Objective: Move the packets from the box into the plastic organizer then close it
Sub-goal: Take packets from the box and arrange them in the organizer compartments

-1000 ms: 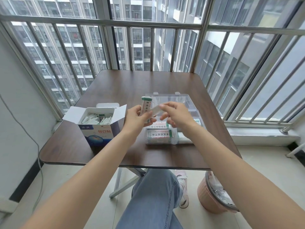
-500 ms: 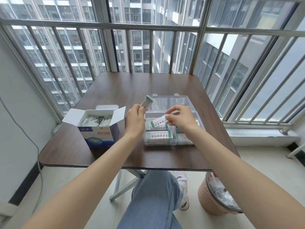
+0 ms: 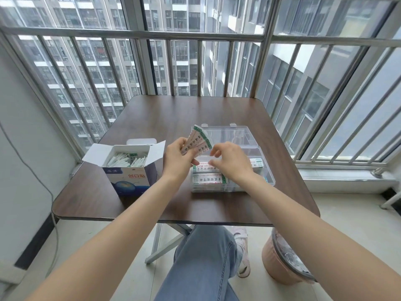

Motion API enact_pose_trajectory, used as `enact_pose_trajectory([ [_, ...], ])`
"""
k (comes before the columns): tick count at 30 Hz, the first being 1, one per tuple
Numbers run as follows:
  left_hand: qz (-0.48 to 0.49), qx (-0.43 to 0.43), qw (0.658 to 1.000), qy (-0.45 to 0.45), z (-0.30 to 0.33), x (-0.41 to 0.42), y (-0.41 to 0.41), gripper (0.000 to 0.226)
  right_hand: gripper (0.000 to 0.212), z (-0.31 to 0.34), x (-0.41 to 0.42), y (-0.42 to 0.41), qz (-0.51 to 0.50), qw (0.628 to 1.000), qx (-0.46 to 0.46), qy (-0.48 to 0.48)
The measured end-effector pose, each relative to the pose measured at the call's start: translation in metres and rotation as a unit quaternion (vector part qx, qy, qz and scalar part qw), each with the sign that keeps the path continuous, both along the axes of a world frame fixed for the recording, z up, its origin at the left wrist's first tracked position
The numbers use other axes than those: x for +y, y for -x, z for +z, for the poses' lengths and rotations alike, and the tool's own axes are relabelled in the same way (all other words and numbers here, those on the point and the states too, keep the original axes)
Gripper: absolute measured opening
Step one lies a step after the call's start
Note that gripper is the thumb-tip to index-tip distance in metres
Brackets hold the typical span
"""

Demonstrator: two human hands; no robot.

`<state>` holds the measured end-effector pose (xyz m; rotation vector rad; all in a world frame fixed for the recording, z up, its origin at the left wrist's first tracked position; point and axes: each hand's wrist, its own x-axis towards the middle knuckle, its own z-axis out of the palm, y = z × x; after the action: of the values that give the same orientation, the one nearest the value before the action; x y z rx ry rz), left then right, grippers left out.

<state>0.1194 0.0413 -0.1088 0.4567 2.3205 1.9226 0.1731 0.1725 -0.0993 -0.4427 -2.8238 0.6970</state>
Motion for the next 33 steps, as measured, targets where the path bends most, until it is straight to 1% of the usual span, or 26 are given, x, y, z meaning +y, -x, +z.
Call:
enact_pose_trajectory([
  [1, -0.003, -0.011, 1.0, -0.016, 0.0, -0.001, 0.0, 0.012, 0.026, 0.002, 0.001, 0.0, 0.001, 0.997, 0.014, 0.076],
  [2, -0.007, -0.022, 0.999, -0.028, 0.0, -0.002, 0.0, 0.012, 0.032, 0.005, 0.002, -0.001, 0.006, 0.985, 0.025, 0.172],
  [3, -0.015, -0.033, 0.999, -0.036, 0.0, -0.002, -0.001, 0.01, 0.037, 0.008, 0.002, -0.002, 0.016, 0.964, 0.032, 0.263],
  [4, -0.027, -0.042, 0.998, -0.04, 0.0, -0.002, -0.002, 0.008, 0.039, 0.009, 0.002, -0.003, 0.024, 0.945, 0.038, 0.325],
  [5, -0.041, -0.048, 0.997, -0.041, 0.0, -0.001, -0.003, 0.006, 0.036, 0.009, 0.002, -0.003, 0.03, 0.933, 0.049, 0.356],
  [6, -0.054, -0.054, 0.996, -0.04, 0.0, 0.001, -0.005, 0.006, 0.029, 0.009, 0.003, -0.003, 0.032, 0.928, 0.065, 0.366],
  [8, -0.067, -0.064, 0.995, -0.039, 0.002, 0.004, -0.007, 0.016, 0.012, 0.009, 0.003, -0.002, 0.026, 0.925, 0.093, 0.367],
  [9, -0.068, -0.066, 0.995, -0.04, 0.002, 0.005, -0.007, 0.02, 0.009, 0.009, 0.003, -0.002, 0.024, 0.925, 0.102, 0.366],
  [14, -0.057, -0.067, 0.995, -0.039, 0.003, 0.002, -0.005, 0.018, 0.01, 0.008, 0.004, -0.004, 0.027, 0.919, 0.126, 0.373],
  [17, -0.058, -0.061, 0.996, -0.038, 0.002, 0.001, -0.004, 0.011, 0.011, 0.006, 0.005, -0.003, 0.011, 0.917, 0.136, 0.375],
  [19, -0.034, -0.055, 0.997, -0.031, 0.002, 0.001, -0.004, 0.009, 0.013, 0.004, 0.006, -0.003, -0.01, 0.919, 0.137, 0.37],
  [22, 0.015, -0.04, 0.999, -0.01, 0.004, 0.004, -0.003, 0.017, 0.02, -0.002, 0.009, 0.0, -0.048, 0.932, 0.132, 0.335],
  [26, 0.039, -0.007, 0.999, 0.024, 0.003, 0.003, -0.001, 0.021, 0.012, -0.008, 0.008, 0.003, -0.082, 0.951, 0.122, 0.274],
  [30, 0.042, 0.012, 0.998, 0.044, 0.002, 0.002, -0.001, 0.011, 0.008, -0.011, 0.005, 0.004, -0.096, 0.966, 0.096, 0.219],
  [33, 0.049, 0.019, 0.997, 0.053, 0.002, 0.001, 0.0, 0.006, 0.013, -0.011, 0.005, 0.003, -0.083, 0.978, 0.078, 0.177],
])
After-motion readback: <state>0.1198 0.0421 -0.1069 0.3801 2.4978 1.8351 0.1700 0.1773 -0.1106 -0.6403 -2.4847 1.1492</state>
